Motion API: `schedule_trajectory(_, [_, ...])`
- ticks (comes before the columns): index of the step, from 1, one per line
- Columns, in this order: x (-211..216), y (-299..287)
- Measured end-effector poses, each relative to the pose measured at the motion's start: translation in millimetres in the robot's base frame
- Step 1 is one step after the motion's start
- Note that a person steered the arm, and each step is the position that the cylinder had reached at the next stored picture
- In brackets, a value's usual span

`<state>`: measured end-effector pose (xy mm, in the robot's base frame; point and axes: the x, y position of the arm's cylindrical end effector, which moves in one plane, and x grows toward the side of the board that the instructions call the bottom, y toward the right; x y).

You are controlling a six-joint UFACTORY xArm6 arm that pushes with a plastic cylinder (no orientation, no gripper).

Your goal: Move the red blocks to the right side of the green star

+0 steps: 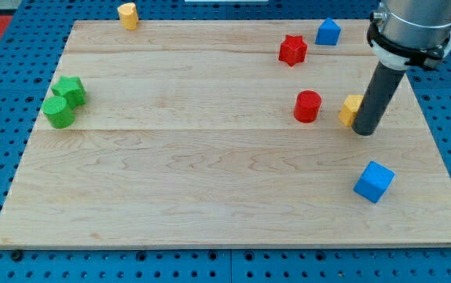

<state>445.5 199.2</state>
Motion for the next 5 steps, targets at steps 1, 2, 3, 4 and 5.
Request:
schedule_trajectory(1, [-11, -26])
schedule_trajectory(2, [-35, -74])
schedule_trajectory(3, [-52, -124])
schedule_trajectory(4, [-73, -198])
schedule_trajectory(5, [-74, -146])
